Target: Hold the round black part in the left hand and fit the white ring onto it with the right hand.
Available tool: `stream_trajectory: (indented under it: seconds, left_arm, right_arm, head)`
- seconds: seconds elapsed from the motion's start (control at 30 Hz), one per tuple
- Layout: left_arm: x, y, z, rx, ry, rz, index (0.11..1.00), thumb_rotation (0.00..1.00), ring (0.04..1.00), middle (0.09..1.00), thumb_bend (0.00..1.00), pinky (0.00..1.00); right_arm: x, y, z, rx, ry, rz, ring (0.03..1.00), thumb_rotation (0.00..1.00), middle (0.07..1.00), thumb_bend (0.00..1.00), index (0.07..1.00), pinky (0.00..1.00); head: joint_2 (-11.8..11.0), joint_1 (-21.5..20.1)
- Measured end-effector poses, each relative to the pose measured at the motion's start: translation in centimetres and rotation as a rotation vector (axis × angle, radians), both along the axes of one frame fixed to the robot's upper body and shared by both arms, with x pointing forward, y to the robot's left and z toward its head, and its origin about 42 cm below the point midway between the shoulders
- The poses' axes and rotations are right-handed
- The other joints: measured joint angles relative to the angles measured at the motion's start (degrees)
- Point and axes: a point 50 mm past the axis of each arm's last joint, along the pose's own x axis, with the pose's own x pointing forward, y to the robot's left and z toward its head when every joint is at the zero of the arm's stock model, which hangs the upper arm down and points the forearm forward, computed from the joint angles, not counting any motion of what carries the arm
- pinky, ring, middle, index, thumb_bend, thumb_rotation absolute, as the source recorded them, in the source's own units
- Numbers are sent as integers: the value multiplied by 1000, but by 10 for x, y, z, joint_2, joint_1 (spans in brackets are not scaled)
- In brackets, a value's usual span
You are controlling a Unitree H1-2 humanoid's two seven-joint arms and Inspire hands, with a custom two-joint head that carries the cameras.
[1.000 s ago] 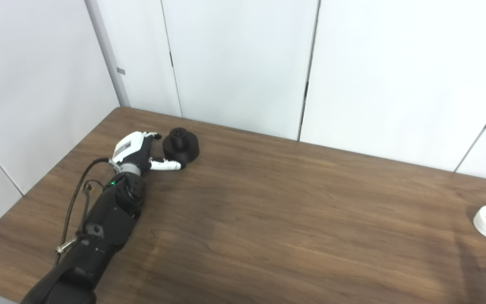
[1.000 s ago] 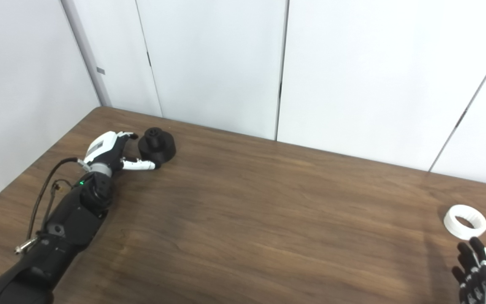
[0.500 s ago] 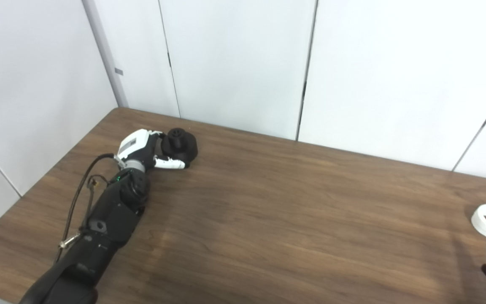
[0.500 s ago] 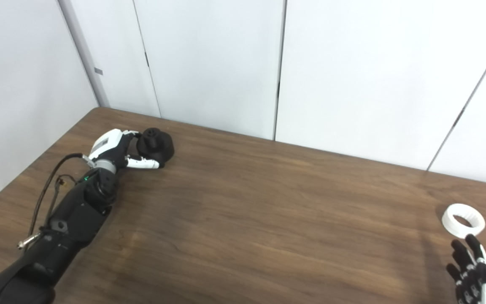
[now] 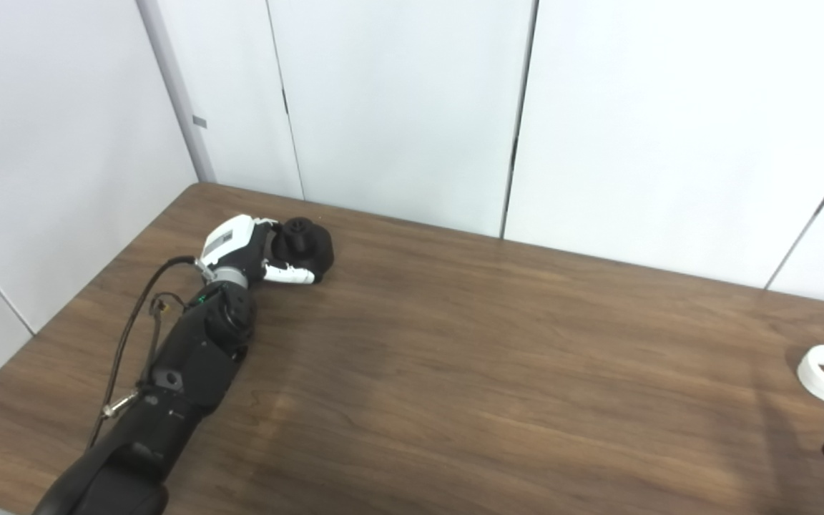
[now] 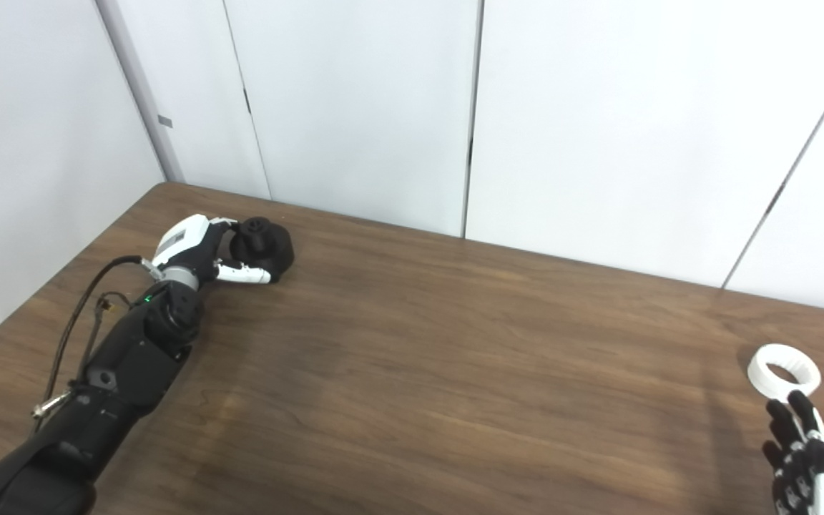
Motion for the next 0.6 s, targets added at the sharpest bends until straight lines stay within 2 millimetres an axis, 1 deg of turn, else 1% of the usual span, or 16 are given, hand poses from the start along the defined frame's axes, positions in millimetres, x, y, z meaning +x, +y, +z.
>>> stream_trajectory:
  seconds: [0.27, 0.37, 0.5, 0.6]
  left_arm:
    - [3, -5, -13, -104, -50, 46, 810, 325, 986, 932, 1000, 1000]
    - [4, -5, -17, -136, -70, 56, 804, 309, 986, 930, 1000, 1000]
    - [5, -3, -20, -172, -82, 85, 794, 309, 975, 919, 1000, 1000]
    - [8, -6, -19, -174, -92, 83, 790, 317, 971, 913, 1000, 1000]
  right_arm:
    - [0, 1, 0, -5, 3, -9, 1000, 1000, 956, 712, 986, 1000]
    - [0, 1, 0, -5, 3, -11, 1000, 1000, 958, 711, 987, 1000]
    - [0, 1, 0, -5, 3, -10, 1000, 1000, 958, 698, 989, 1000]
    - [0, 1, 0, -10, 5, -12, 1000, 1000, 953, 694, 985, 1000]
  head:
    - [-1, 0]
    - [-2, 0]
    - [-2, 0]
    - [-2, 0]
